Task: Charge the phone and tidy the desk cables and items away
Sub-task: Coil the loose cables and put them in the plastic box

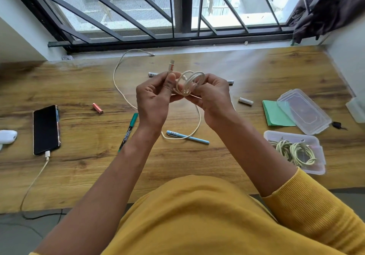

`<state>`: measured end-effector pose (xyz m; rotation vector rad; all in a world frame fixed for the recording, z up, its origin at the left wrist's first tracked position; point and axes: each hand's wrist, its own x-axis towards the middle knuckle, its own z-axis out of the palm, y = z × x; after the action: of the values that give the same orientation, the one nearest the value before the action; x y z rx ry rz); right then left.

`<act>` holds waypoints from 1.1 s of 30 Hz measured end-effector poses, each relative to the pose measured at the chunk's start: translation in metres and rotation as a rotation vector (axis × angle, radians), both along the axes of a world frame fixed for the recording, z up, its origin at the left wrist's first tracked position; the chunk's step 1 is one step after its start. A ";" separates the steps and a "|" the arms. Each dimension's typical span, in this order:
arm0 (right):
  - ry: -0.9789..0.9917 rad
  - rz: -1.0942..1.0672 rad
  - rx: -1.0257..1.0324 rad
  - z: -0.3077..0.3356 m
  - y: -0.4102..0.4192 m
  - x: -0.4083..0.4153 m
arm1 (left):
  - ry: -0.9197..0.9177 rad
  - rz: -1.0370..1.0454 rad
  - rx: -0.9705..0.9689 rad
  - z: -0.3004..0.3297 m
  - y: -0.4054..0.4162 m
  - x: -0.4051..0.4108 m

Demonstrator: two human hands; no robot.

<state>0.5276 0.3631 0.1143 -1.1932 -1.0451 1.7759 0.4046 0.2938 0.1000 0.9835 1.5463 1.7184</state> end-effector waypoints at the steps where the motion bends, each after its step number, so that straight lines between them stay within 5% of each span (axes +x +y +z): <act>1: 0.024 0.004 0.001 0.001 -0.001 0.001 | -0.120 -0.009 -0.031 0.001 0.000 -0.002; 6: 0.103 0.061 0.013 0.005 -0.002 0.003 | -0.425 -0.002 -0.125 0.006 0.002 -0.010; 12: 0.158 0.083 0.061 0.012 -0.001 0.002 | -0.527 0.199 -0.147 0.012 0.008 -0.008; 24: -0.011 -0.058 0.261 0.013 -0.001 -0.005 | 0.144 0.129 -0.169 0.010 0.003 0.003; 33: -0.242 -0.081 0.416 -0.014 -0.001 -0.017 | -0.095 0.152 -0.195 0.004 0.010 -0.001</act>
<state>0.5102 0.3623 0.1007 -1.1806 -1.4038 1.2880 0.4037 0.3035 0.1036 0.6928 1.7249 1.6517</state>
